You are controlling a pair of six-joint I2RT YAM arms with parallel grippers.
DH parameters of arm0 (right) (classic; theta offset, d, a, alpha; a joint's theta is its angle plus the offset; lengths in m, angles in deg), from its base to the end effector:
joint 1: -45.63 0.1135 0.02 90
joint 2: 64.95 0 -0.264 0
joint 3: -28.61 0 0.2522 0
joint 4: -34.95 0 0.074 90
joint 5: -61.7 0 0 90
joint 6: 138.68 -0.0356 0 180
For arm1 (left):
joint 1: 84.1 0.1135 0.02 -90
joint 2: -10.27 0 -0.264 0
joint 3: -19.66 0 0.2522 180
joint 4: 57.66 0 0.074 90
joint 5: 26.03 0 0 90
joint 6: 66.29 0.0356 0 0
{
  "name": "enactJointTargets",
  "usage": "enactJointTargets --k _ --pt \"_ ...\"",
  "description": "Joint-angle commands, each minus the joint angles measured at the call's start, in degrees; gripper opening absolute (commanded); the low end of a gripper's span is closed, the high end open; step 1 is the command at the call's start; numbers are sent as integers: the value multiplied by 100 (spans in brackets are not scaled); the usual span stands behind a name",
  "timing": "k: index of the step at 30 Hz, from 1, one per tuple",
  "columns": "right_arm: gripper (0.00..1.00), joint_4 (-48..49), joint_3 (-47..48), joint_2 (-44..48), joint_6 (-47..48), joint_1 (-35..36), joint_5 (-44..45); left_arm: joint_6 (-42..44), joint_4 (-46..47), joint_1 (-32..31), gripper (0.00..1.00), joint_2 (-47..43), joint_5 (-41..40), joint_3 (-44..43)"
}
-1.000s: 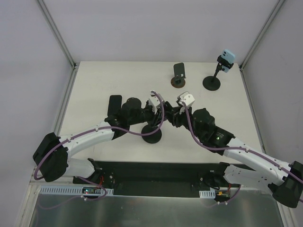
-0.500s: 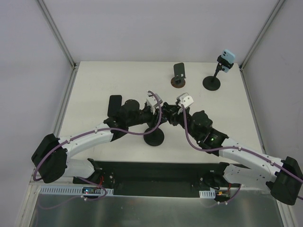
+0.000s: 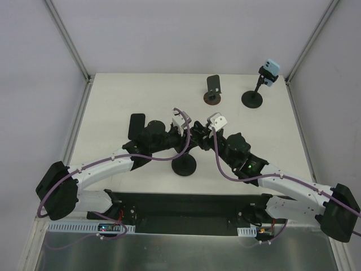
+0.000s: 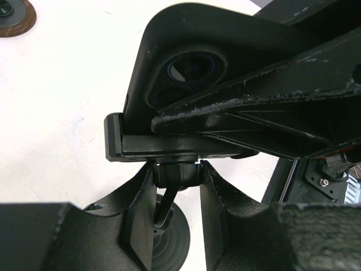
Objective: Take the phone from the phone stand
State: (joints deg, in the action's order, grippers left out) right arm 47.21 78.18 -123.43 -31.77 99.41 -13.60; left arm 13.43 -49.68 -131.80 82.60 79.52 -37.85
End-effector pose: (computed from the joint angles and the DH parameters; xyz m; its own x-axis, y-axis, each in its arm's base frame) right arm 0.1487 0.1878 0.3058 0.2165 -0.1806 -0.9594 -0.5933 0.7561 -0.2762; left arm 0.1889 -0.2218 0.2876 -0.2380 0.0061 -0.9712 0.8631 0.4600 -0.2086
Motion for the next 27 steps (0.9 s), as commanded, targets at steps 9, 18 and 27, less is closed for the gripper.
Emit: enactJointTargets --k 9,18,27 --pt "1 -1371 628 407 374 80 -398 -887 -451 946 0 -431 -1519 15" --pt "1 -2083 787 486 602 282 -266 -967 -390 1545 0 -483 -1248 129" --pt "1 -2417 1015 706 823 247 -433 -607 -249 1816 0 -940 -360 525"
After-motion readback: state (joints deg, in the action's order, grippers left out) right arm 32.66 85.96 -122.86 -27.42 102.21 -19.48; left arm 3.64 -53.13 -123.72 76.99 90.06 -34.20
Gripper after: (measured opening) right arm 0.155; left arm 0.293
